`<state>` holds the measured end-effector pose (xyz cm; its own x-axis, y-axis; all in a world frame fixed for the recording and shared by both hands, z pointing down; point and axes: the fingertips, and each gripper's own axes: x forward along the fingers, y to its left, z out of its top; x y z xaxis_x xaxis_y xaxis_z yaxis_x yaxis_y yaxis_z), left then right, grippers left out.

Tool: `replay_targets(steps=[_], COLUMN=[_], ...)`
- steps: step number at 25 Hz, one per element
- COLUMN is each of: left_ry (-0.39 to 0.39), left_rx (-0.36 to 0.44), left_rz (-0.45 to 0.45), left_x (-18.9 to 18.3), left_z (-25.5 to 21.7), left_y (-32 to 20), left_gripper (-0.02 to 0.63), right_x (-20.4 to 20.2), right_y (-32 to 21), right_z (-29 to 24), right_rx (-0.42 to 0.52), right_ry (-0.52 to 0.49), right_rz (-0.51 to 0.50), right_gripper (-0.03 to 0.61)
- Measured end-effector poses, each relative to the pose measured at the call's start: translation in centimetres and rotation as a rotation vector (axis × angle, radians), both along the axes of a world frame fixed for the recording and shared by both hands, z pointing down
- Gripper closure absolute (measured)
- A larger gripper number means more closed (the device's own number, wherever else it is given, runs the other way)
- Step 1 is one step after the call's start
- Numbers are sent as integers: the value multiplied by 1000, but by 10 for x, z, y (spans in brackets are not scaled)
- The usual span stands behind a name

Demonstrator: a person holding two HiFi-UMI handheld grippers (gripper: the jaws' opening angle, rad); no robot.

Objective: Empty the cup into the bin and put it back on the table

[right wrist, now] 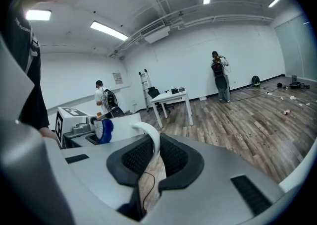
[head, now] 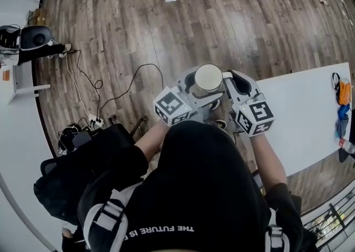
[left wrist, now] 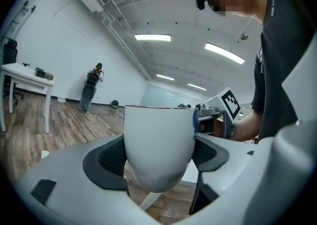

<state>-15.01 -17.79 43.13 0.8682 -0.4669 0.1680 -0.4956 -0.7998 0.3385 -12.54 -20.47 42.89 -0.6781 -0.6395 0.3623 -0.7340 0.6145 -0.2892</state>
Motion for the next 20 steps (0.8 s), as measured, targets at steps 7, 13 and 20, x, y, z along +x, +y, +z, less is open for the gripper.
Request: replay_targets(steps=[7, 13, 20], left_ry=[120, 128, 144], left_rx=[-388, -700, -797], left_rz=[-9, -10, -5], left_x=[-17, -17, -19], left_z=[71, 139, 164], left_y=[6, 27, 36], left_gripper=[210, 210, 210], right_x=[-17, -19, -20], right_y=[8, 29, 40], right_z=[73, 147, 174], right_rx=[-274, -560, -656], right_ry=[92, 177, 191], right_rz=[-76, -89, -93], right_gripper=[526, 525, 523])
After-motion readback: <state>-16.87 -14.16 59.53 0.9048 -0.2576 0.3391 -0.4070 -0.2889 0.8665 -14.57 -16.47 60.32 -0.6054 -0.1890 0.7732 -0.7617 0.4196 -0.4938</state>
